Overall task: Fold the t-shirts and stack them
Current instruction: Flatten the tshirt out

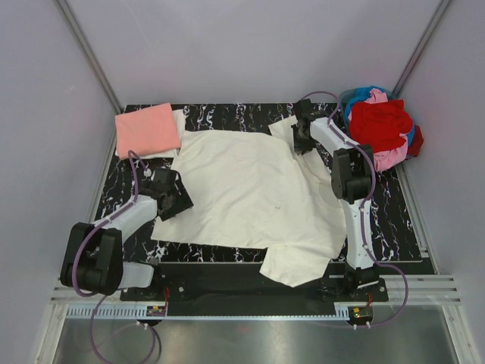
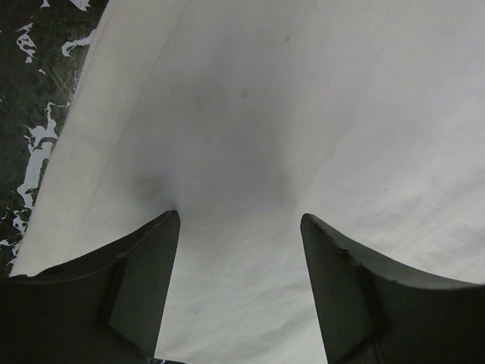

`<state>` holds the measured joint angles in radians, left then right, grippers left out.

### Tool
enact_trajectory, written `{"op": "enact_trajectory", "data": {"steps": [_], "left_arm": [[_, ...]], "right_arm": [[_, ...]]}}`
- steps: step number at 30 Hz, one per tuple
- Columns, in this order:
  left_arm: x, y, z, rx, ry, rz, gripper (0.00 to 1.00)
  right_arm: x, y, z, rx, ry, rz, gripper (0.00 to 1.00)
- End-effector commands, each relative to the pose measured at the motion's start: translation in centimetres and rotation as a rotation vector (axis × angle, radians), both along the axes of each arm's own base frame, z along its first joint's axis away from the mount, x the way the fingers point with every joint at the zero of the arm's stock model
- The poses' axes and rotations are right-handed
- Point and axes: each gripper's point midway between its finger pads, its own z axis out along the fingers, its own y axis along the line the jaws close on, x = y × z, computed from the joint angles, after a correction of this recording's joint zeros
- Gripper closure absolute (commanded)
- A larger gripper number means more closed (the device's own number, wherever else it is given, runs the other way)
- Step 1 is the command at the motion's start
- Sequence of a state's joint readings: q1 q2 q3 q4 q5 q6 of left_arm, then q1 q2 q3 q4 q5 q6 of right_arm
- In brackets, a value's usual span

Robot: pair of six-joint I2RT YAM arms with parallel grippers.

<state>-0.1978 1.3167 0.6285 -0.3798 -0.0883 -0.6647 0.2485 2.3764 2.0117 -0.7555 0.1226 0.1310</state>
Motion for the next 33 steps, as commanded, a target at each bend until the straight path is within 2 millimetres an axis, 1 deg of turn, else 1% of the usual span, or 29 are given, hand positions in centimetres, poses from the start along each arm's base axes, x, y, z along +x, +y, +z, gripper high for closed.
{"op": "enact_trajectory", "data": {"steps": [1,3,4,5,6,9,11,13,16,17,19,20,21,22,23,24,25,26,27,28,29,30,31,32,33], "left_arm": [[0.9,0.8,-0.2,0.028,-0.006,0.056,0.3],[0.9,0.8,-0.3,0.031,0.003,0.058,0.31],[0.9,0.9,-0.4,0.033,0.007,0.058,0.32],[0.9,0.9,-0.4,0.033,0.008,0.058,0.32],[0.9,0.9,-0.4,0.033,0.008,0.058,0.32],[0.9,0.9,-0.4,0.034,0.008,0.059,0.33],[0.9,0.9,-0.4,0.034,0.01,0.06,0.33],[0.9,0.9,-0.4,0.036,0.011,0.061,0.33],[0.9,0.9,-0.4,0.036,0.015,0.062,0.34],[0.9,0.9,-0.5,0.038,0.016,0.063,0.34],[0.9,0.9,-0.6,0.039,0.024,0.063,0.34],[0.9,0.9,-0.5,0.039,0.022,0.063,0.34],[0.9,0.9,-0.5,0.039,0.021,0.063,0.34],[0.9,0.9,-0.5,0.038,0.022,0.064,0.34],[0.9,1.0,-0.6,0.04,0.024,0.065,0.34],[0.9,1.0,-0.6,0.04,0.025,0.065,0.34],[0.9,1.0,-0.5,0.04,0.022,0.065,0.34],[0.9,1.0,-0.6,0.04,0.025,0.065,0.34],[1.0,1.0,-0.5,0.041,0.024,0.064,0.34],[1.0,1.0,-0.6,0.044,0.024,0.067,0.34],[0.9,1.0,-0.6,0.045,0.026,0.067,0.34],[0.9,1.1,-0.6,0.046,0.024,0.068,0.34],[1.0,1.1,-0.5,0.046,0.019,0.069,0.34],[1.0,1.1,-0.5,0.045,0.02,0.068,0.34],[1.0,1.0,-0.4,0.042,0.015,0.067,0.34]], "right_arm": [[0.5,-0.6,1.4,-0.016,-0.026,-0.001,0.77],[0.5,-0.9,1.9,-0.032,-0.036,-0.006,0.82],[0.5,-1.0,2.5,-0.033,-0.047,-0.005,0.85],[0.6,-1.2,2.8,-0.038,-0.054,-0.009,0.94],[0.7,-1.4,3.1,-0.047,-0.061,-0.009,0.99],[1.1,-2.5,4.2,-0.081,-0.088,-0.018,1.0],[1.6,-4.1,4.8,-0.12,-0.107,-0.044,1.0],[2.1,-6.7,5.8,-0.187,-0.132,-0.088,1.0],[3.2,-10.0,8.0,-0.252,-0.194,-0.142,1.0],[3.8,-12.0,8.9,-0.262,-0.217,-0.18,1.0],[4.5,-14.2,8.9,-0.273,-0.223,-0.216,1.0],[5.2,-16.7,9.9,-0.264,-0.248,-0.27,0.95],[4.9,-17.2,7.8,-0.227,-0.19,-0.293,0.91],[4.9,-19.3,6.8,-0.167,-0.157,-0.364,0.59],[5.4,-19.8,6.5,-0.123,-0.166,-0.394,0.43],[4.9,-20.3,6.0,-0.086,-0.137,-0.426,0.33],[4.9,-20.5,5.8,-0.052,-0.131,-0.451,0.29],[4.8,-19.7,5.4,0.01,-0.119,-0.449,0.29],[5.3,-19.0,6.6,0.043,-0.155,-0.43,0.29],[5.4,-18.4,7.0,0.074,-0.164,-0.416,0.29],[5.4,-17.3,7.3,0.122,-0.167,-0.396,0.28],[5.6,-16.5,9.3,0.148,-0.205,-0.38,0.28],[5.6,-15.8,10.3,0.173,-0.221,-0.366,0.28],[5.6,-14.9,12.2,0.224,-0.247,-0.342,0.27],[5.6,-14.1,13.2,0.246,-0.265,-0.329,0.27]]}}
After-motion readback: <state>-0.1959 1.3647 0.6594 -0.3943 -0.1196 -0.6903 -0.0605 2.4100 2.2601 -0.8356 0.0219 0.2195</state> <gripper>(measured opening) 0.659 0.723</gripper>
